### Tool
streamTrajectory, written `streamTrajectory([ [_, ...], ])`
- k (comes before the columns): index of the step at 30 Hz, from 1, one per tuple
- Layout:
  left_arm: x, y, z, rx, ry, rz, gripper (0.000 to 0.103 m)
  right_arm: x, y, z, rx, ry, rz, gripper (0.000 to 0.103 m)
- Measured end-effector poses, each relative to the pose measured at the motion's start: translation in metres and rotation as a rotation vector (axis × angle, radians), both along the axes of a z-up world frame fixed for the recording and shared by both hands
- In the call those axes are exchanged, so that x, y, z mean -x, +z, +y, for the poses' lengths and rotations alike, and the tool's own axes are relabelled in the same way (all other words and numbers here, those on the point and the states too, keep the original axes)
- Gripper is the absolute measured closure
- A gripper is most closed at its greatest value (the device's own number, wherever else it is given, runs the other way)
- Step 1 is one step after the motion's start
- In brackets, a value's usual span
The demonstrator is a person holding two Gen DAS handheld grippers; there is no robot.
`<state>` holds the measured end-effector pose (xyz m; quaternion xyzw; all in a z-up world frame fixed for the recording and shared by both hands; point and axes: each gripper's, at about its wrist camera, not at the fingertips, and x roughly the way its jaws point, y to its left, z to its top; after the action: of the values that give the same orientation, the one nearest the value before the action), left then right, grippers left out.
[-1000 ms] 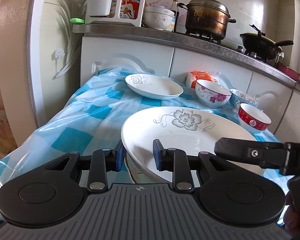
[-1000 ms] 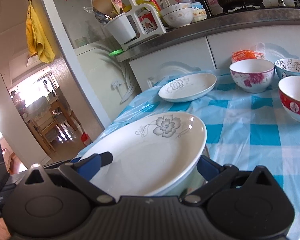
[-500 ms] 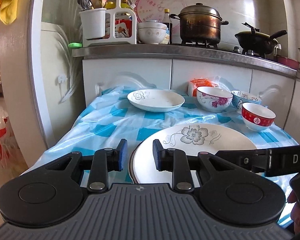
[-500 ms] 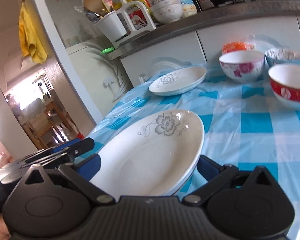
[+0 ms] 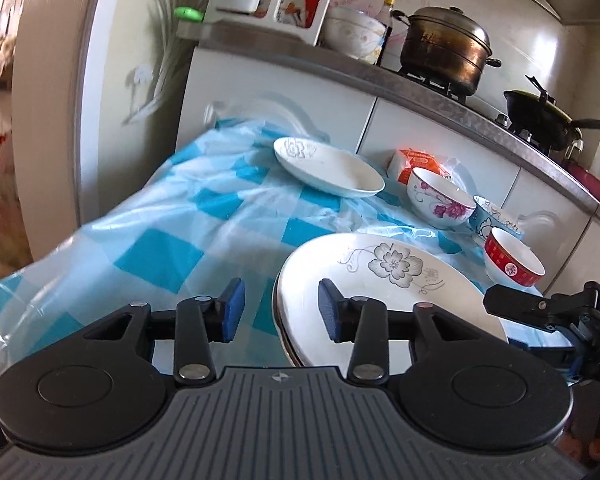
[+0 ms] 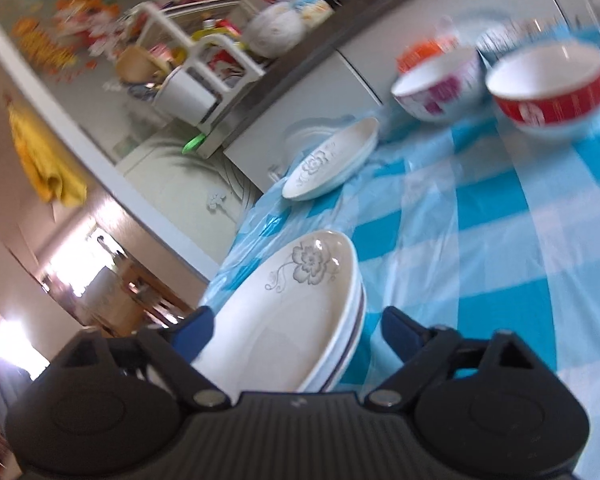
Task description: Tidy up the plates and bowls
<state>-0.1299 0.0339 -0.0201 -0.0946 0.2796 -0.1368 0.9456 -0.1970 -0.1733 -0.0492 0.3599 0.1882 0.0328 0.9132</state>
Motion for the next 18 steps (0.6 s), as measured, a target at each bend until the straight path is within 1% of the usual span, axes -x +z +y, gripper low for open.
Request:
streamTrajectory([
  [3,-0.005,-0.005,0.0,0.031,-0.009,0.034,0.054,-0.006,-0.005,-0.002,-0.042,0.027,0.013,0.015],
  [6,-0.012,-0.011,-0.002,0.066,-0.032,0.072,0.056,-0.014,-0.009,0.004,-0.069,0.075,0.024,0.016],
  [9,-0.017,-0.017,-0.002,0.101,-0.052,0.108,0.063,-0.019,-0.009,0.013,-0.027,0.093,0.044,0.016],
  [11,-0.019,-0.019,-0.003,0.123,-0.078,0.119,0.068,-0.02,-0.008,0.014,-0.018,0.094,0.048,0.015],
  [15,-0.017,-0.018,-0.008,0.112,-0.075,0.115,0.067,-0.022,-0.005,0.014,-0.036,0.081,0.059,0.013],
  [18,-0.02,-0.017,-0.008,0.113,-0.062,0.119,0.067,-0.026,-0.001,0.018,-0.008,0.072,0.083,0.012],
])
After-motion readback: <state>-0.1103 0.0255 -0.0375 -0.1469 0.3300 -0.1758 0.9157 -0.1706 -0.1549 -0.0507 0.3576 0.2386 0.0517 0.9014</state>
